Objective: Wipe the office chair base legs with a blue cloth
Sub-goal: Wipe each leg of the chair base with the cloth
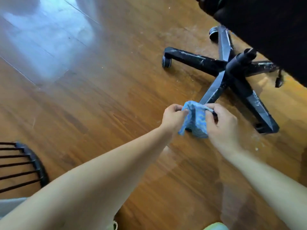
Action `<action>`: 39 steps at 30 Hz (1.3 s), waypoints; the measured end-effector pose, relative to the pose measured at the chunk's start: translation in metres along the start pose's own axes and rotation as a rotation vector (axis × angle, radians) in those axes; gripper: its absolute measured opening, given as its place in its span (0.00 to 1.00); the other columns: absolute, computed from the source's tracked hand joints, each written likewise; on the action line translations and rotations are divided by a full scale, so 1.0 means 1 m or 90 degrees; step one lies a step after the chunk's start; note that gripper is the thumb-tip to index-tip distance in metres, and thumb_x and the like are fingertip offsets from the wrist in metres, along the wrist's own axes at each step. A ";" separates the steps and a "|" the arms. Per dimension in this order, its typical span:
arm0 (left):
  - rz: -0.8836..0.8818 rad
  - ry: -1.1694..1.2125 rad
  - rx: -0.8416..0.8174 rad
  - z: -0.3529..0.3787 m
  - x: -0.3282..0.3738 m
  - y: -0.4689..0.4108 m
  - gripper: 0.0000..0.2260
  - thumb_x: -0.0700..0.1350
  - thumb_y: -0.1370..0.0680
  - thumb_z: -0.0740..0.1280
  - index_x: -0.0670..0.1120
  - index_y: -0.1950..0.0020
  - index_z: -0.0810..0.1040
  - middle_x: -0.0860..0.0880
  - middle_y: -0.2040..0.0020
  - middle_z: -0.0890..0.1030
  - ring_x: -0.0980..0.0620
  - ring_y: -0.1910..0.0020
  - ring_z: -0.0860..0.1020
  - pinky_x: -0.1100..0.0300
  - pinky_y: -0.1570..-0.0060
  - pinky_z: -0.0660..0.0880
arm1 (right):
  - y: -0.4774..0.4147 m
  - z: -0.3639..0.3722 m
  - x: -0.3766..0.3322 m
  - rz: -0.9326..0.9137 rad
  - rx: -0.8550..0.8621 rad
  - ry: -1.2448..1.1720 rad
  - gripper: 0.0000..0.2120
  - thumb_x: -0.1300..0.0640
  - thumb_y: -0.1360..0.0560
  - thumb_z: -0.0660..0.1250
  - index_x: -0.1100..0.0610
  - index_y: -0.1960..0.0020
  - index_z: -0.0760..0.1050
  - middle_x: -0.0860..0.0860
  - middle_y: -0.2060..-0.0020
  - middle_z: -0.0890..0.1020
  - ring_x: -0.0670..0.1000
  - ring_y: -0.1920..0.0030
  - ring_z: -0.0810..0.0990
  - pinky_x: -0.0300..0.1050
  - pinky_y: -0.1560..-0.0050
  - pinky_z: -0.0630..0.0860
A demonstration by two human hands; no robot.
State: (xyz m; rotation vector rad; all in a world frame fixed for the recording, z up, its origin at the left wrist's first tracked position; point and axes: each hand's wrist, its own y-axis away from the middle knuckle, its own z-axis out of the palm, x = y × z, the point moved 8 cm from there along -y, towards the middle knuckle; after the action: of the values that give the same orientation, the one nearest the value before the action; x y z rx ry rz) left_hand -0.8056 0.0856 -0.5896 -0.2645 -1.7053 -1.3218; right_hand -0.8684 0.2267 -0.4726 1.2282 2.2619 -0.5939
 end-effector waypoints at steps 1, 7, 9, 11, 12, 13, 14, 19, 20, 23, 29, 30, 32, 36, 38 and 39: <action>0.005 0.087 -0.024 0.009 0.003 -0.014 0.05 0.37 0.19 0.69 0.46 0.54 0.79 0.46 0.60 0.80 0.47 0.60 0.78 0.59 0.61 0.74 | -0.005 0.015 -0.004 -0.047 0.013 0.016 0.09 0.60 0.20 0.63 0.52 0.44 0.79 0.44 0.51 0.82 0.47 0.53 0.80 0.43 0.54 0.75; 0.119 0.139 -0.056 0.025 0.033 -0.088 0.07 0.40 0.23 0.65 0.45 0.58 0.81 0.46 0.63 0.80 0.45 0.61 0.78 0.57 0.62 0.74 | -0.029 0.079 0.023 -0.091 0.094 0.006 0.12 0.63 0.22 0.64 0.55 0.41 0.78 0.47 0.49 0.79 0.51 0.57 0.79 0.52 0.60 0.77; 0.147 0.128 -0.067 0.036 0.039 -0.107 0.06 0.47 0.25 0.72 0.45 0.57 0.84 0.46 0.62 0.82 0.43 0.60 0.80 0.53 0.60 0.77 | -0.034 0.099 0.038 -0.103 0.077 0.008 0.10 0.60 0.22 0.64 0.56 0.42 0.77 0.49 0.50 0.79 0.56 0.55 0.81 0.56 0.58 0.78; 0.165 0.077 -0.109 0.050 0.040 -0.119 0.15 0.55 0.30 0.79 0.45 0.51 0.88 0.45 0.55 0.88 0.42 0.56 0.87 0.49 0.54 0.84 | -0.035 0.108 0.050 -0.110 0.064 -0.021 0.13 0.56 0.23 0.64 0.53 0.39 0.78 0.49 0.49 0.81 0.54 0.50 0.82 0.54 0.51 0.79; 0.202 0.048 -0.112 0.051 0.046 -0.117 0.14 0.54 0.30 0.81 0.47 0.51 0.90 0.45 0.54 0.89 0.43 0.54 0.88 0.48 0.52 0.85 | -0.033 0.107 0.051 -0.097 0.058 -0.066 0.15 0.56 0.23 0.64 0.53 0.38 0.79 0.47 0.49 0.83 0.52 0.48 0.82 0.53 0.48 0.79; 0.237 0.029 -0.109 0.051 0.054 -0.113 0.09 0.50 0.28 0.81 0.47 0.52 0.90 0.45 0.55 0.89 0.44 0.55 0.88 0.49 0.55 0.86 | -0.036 0.101 0.053 -0.058 0.065 -0.120 0.15 0.56 0.23 0.63 0.52 0.39 0.80 0.46 0.50 0.85 0.49 0.48 0.83 0.52 0.46 0.80; 0.261 0.017 -0.100 0.052 0.061 -0.108 0.05 0.46 0.26 0.80 0.47 0.52 0.89 0.47 0.58 0.89 0.48 0.59 0.88 0.53 0.59 0.85 | -0.039 0.092 0.057 -0.003 0.073 -0.183 0.14 0.58 0.23 0.62 0.53 0.41 0.82 0.46 0.52 0.86 0.47 0.49 0.84 0.51 0.45 0.81; 0.353 -0.060 -0.096 0.052 0.096 -0.082 0.02 0.44 0.19 0.75 0.48 0.51 0.88 0.43 0.53 0.89 0.48 0.57 0.87 0.52 0.55 0.85 | -0.070 0.032 0.068 0.042 0.078 -0.239 0.05 0.58 0.24 0.66 0.52 0.51 0.80 0.49 0.58 0.85 0.49 0.55 0.85 0.55 0.49 0.83; 0.360 -0.054 -0.128 0.053 0.099 -0.083 0.03 0.44 0.19 0.74 0.48 0.51 0.87 0.42 0.51 0.89 0.47 0.55 0.87 0.50 0.52 0.85 | -0.077 0.025 0.071 0.030 0.055 -0.197 0.06 0.55 0.23 0.71 0.52 0.47 0.78 0.49 0.55 0.84 0.49 0.53 0.84 0.52 0.48 0.82; 0.308 0.007 -0.280 0.062 0.102 -0.081 0.03 0.41 0.16 0.70 0.43 0.46 0.84 0.44 0.52 0.87 0.47 0.56 0.86 0.51 0.56 0.84 | -0.090 0.019 0.078 0.004 -0.072 -0.076 0.28 0.46 0.27 0.78 0.47 0.31 0.73 0.48 0.42 0.79 0.46 0.43 0.79 0.45 0.43 0.78; 0.234 0.028 -0.334 0.083 0.106 -0.068 0.08 0.47 0.17 0.72 0.43 0.44 0.83 0.43 0.50 0.87 0.45 0.54 0.87 0.52 0.57 0.84 | -0.091 0.002 0.088 0.043 -0.248 -0.176 0.12 0.53 0.24 0.77 0.53 0.42 0.85 0.45 0.49 0.88 0.43 0.47 0.86 0.36 0.47 0.79; 0.210 0.037 -0.288 0.082 0.103 -0.074 0.12 0.52 0.18 0.73 0.44 0.43 0.84 0.44 0.47 0.87 0.45 0.52 0.88 0.51 0.55 0.84 | -0.094 -0.004 0.097 0.074 -0.230 -0.193 0.12 0.52 0.24 0.77 0.53 0.43 0.85 0.45 0.49 0.88 0.43 0.47 0.86 0.38 0.46 0.80; 0.178 0.022 -0.184 0.078 0.088 -0.089 0.14 0.56 0.17 0.71 0.46 0.42 0.84 0.47 0.48 0.86 0.48 0.51 0.85 0.52 0.51 0.82 | -0.103 -0.019 0.121 0.133 -0.141 -0.221 0.11 0.51 0.24 0.76 0.53 0.43 0.84 0.47 0.49 0.88 0.46 0.48 0.87 0.45 0.44 0.81; 0.159 -0.231 -0.114 0.082 0.029 -0.110 0.21 0.52 0.12 0.60 0.46 0.20 0.72 0.45 0.31 0.79 0.43 0.32 0.77 0.54 0.40 0.72 | -0.107 -0.037 0.175 0.267 0.076 -0.279 0.12 0.54 0.23 0.73 0.53 0.41 0.79 0.48 0.46 0.85 0.47 0.52 0.86 0.44 0.52 0.83; 0.087 -0.227 -0.135 0.090 -0.003 -0.112 0.20 0.49 0.11 0.57 0.46 0.19 0.71 0.42 0.27 0.78 0.40 0.30 0.77 0.52 0.41 0.76 | -0.099 -0.043 0.196 0.328 0.168 -0.230 0.18 0.54 0.24 0.73 0.54 0.36 0.76 0.50 0.43 0.82 0.50 0.48 0.84 0.47 0.49 0.82; 0.055 -0.197 -0.130 0.091 -0.014 -0.113 0.19 0.47 0.10 0.57 0.45 0.21 0.73 0.41 0.31 0.80 0.40 0.34 0.79 0.51 0.42 0.79 | -0.094 -0.045 0.204 0.360 0.214 -0.226 0.19 0.54 0.25 0.73 0.54 0.35 0.75 0.51 0.42 0.81 0.53 0.46 0.83 0.51 0.44 0.82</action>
State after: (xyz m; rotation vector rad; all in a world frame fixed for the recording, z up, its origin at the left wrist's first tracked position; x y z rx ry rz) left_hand -0.9196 0.1230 -0.6721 -0.6836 -1.7882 -1.4482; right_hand -1.0548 0.3362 -0.5483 1.6791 1.4662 -0.8992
